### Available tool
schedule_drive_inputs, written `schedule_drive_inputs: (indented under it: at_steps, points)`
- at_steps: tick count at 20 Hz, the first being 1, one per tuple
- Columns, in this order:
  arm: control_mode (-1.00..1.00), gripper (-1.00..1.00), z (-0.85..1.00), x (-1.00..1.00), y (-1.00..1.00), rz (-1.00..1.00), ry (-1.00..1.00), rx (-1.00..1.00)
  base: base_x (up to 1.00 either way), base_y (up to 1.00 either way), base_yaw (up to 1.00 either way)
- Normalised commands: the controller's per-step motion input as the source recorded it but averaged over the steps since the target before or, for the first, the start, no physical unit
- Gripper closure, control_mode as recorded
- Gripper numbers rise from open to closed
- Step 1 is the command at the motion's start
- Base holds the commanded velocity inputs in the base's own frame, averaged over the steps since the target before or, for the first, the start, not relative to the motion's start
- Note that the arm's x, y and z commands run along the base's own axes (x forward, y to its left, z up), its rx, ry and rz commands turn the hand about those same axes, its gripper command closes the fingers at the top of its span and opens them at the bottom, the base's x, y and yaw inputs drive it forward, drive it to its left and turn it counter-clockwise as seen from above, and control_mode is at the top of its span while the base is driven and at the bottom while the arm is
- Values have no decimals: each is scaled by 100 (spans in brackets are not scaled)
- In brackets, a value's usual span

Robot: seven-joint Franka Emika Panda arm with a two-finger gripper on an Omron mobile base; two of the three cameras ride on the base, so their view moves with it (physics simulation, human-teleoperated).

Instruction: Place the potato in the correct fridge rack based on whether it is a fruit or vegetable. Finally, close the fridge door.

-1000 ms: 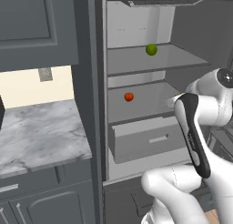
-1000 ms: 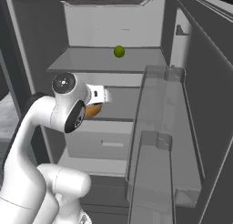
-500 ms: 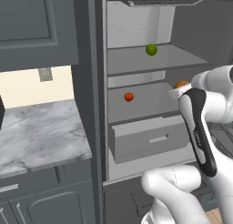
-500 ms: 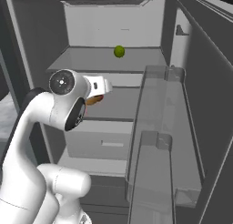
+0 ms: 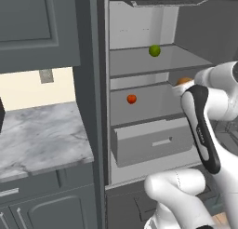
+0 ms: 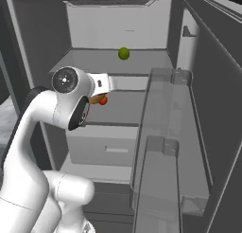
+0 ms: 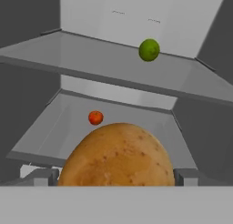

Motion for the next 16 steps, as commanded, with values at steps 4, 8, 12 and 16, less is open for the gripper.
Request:
schedule_drive_inputs:
  at_steps: [4,8,12,16]
  points:
    - [-100,100,0,8,0,0,0,0,0,0,0]
    - [-100,100,-19,14,0,0,0,0,0,0,0]
    - [-100,100,-74,30,0,2,0,0,0,0,0]
    - [-100,100,-90,49,-5,2,1,0,0,0,0]
